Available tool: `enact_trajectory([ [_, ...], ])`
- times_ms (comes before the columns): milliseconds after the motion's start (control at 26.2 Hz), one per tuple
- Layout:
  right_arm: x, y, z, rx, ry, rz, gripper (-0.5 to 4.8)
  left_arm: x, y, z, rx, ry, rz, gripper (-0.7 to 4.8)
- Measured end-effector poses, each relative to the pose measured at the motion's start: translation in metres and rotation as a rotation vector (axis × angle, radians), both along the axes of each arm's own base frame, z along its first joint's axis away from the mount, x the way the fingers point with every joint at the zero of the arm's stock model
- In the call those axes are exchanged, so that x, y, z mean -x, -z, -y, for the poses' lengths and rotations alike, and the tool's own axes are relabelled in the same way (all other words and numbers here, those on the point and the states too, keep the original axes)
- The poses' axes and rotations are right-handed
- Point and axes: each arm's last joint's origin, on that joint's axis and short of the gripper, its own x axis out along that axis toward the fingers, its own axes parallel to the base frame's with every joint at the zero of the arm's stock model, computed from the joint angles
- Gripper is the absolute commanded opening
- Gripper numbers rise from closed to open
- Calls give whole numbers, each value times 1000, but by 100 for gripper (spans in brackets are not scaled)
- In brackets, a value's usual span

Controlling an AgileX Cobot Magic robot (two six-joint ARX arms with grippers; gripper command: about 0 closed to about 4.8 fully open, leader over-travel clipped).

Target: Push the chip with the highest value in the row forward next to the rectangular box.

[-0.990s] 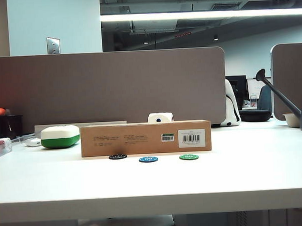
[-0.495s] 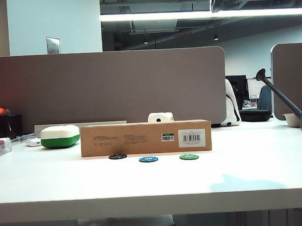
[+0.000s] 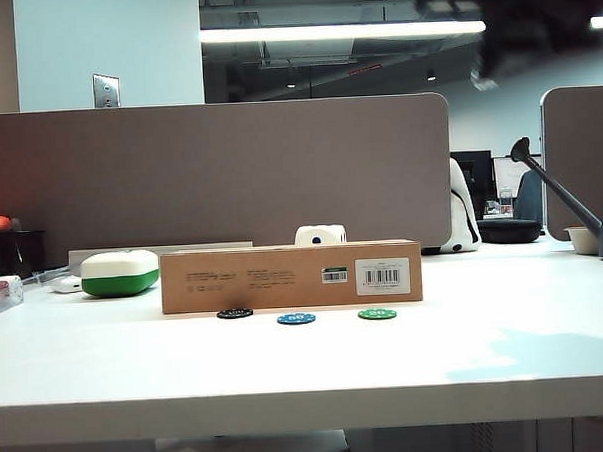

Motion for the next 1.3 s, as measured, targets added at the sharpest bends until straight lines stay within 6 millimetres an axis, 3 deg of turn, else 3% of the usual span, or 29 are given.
enact_trajectory([
  [114, -1, 14, 17, -22, -24, 3, -9, 0, 0, 0, 0, 0, 0, -5],
  [190, 7, 27, 35, -58, -56, 14, -9, 0, 0, 0, 0, 0, 0, -5],
  [343, 21, 38, 50, -85, -51, 54, -9, 0, 0, 0, 0, 0, -1, -5],
  [610, 51, 67, 87, -137, 60, 181, -9, 0, 0, 0, 0, 0, -2, -5],
  [952, 68, 84, 114, -170, 84, 302, -9, 0, 0, 0, 0, 0, -2, -5],
  [1295, 72, 98, 129, -150, 111, 212, -9, 0, 0, 0, 0, 0, -3, -5],
])
